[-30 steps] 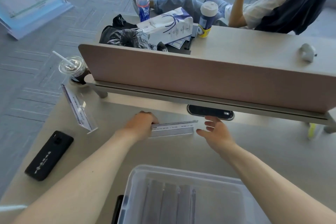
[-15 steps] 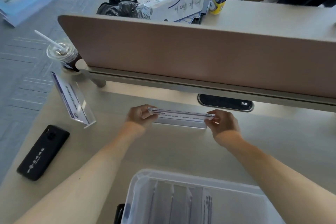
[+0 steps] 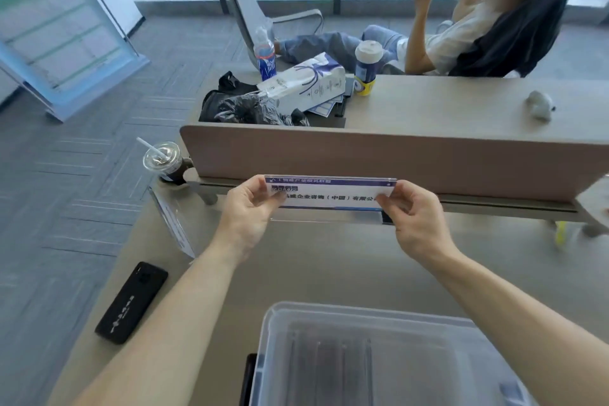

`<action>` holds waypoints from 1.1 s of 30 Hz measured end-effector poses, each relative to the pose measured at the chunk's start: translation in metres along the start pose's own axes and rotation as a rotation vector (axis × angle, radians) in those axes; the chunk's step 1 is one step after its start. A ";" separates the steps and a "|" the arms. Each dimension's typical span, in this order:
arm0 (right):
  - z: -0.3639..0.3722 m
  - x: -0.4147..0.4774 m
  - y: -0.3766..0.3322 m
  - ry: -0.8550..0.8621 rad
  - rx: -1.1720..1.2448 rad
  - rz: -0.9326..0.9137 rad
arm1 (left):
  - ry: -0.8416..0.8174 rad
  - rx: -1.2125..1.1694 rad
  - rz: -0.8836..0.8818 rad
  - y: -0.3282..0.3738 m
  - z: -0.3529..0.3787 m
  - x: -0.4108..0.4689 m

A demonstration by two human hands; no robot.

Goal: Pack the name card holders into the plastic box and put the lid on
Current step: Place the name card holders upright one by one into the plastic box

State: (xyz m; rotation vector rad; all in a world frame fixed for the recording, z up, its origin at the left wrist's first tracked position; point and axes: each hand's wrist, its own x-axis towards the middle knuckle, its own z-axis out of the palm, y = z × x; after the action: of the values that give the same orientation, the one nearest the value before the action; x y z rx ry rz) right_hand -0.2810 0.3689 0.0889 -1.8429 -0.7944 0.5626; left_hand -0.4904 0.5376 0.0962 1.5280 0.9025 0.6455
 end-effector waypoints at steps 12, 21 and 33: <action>-0.077 -0.080 -0.095 0.070 0.302 -0.263 | -0.054 -0.210 0.245 0.133 0.007 -0.095; -0.132 -0.126 -0.077 0.024 0.401 -0.331 | 0.186 0.316 0.279 0.157 0.061 -0.157; -0.188 -0.180 -0.040 -0.036 0.288 -0.297 | -0.244 0.981 0.380 0.203 0.160 -0.223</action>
State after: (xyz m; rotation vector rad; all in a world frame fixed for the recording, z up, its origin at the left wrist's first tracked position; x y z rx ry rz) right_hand -0.2834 0.1311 0.2025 -1.4242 -0.9394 0.4905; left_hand -0.4445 0.2610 0.2904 2.6345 0.7719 0.2433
